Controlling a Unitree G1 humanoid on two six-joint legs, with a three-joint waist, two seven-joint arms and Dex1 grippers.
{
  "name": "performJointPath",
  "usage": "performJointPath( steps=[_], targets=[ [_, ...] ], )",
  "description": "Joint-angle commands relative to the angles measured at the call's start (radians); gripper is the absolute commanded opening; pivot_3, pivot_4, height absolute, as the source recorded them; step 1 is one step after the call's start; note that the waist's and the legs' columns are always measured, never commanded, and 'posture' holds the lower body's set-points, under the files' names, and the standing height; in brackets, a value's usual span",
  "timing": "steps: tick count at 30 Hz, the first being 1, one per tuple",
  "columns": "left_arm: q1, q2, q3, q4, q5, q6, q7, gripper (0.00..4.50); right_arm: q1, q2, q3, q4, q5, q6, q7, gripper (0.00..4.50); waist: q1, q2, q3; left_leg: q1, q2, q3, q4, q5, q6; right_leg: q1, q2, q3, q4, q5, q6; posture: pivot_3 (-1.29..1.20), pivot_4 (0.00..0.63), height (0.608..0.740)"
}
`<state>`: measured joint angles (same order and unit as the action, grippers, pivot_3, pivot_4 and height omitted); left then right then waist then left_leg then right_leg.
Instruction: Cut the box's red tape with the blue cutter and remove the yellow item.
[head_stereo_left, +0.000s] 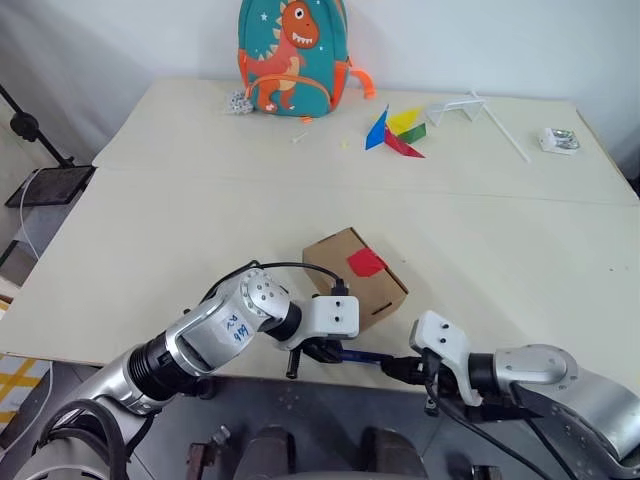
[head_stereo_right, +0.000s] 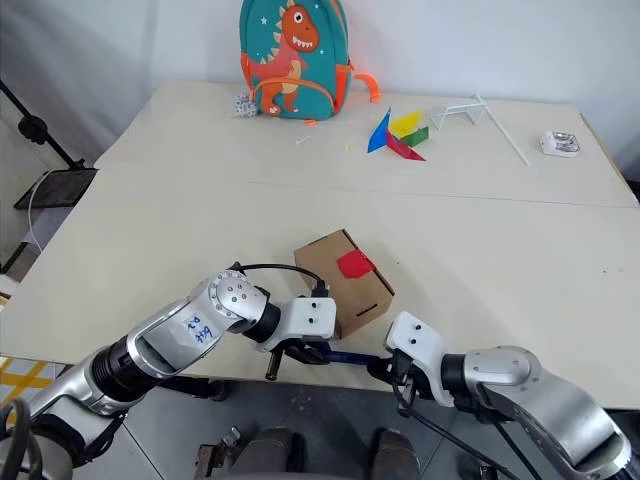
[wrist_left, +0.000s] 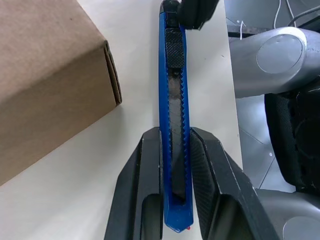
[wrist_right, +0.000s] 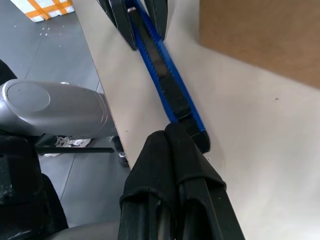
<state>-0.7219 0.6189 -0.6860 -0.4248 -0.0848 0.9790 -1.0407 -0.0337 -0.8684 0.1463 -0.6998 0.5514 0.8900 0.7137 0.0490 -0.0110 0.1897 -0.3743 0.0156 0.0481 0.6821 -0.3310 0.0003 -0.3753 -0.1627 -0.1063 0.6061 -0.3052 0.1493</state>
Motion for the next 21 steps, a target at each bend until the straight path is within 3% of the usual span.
performJointPath(
  steps=[1,12,21],
  targets=[
    [0.004,0.016,-0.034,-0.009,-0.007,0.017,-0.013,0.44,-0.024,0.026,-0.025,-0.007,0.025,0.029,-0.016,0.03,0.000,0.000,0.000,0.000,0.000,0.000,0.000,0.000,0.000,0.000,0.000,0.000,0.000,0.000,0.000,0.00,0.150,0.740],
    [-0.005,0.023,-0.036,-0.015,-0.018,0.032,-0.011,0.44,-0.054,0.051,-0.164,-0.066,0.227,0.139,-0.007,0.03,-0.003,0.000,0.000,0.000,0.000,0.000,0.000,0.000,0.000,0.000,0.000,0.000,0.000,0.000,0.000,0.00,0.150,0.740],
    [-0.015,0.019,-0.039,-0.012,-0.020,0.028,-0.013,0.44,-0.040,0.059,-0.088,0.022,0.125,0.098,-0.045,0.03,-0.003,0.000,0.000,0.000,0.000,0.000,0.000,0.000,0.000,0.000,0.000,0.000,0.000,0.000,0.000,0.00,0.150,0.740]
  ],
)
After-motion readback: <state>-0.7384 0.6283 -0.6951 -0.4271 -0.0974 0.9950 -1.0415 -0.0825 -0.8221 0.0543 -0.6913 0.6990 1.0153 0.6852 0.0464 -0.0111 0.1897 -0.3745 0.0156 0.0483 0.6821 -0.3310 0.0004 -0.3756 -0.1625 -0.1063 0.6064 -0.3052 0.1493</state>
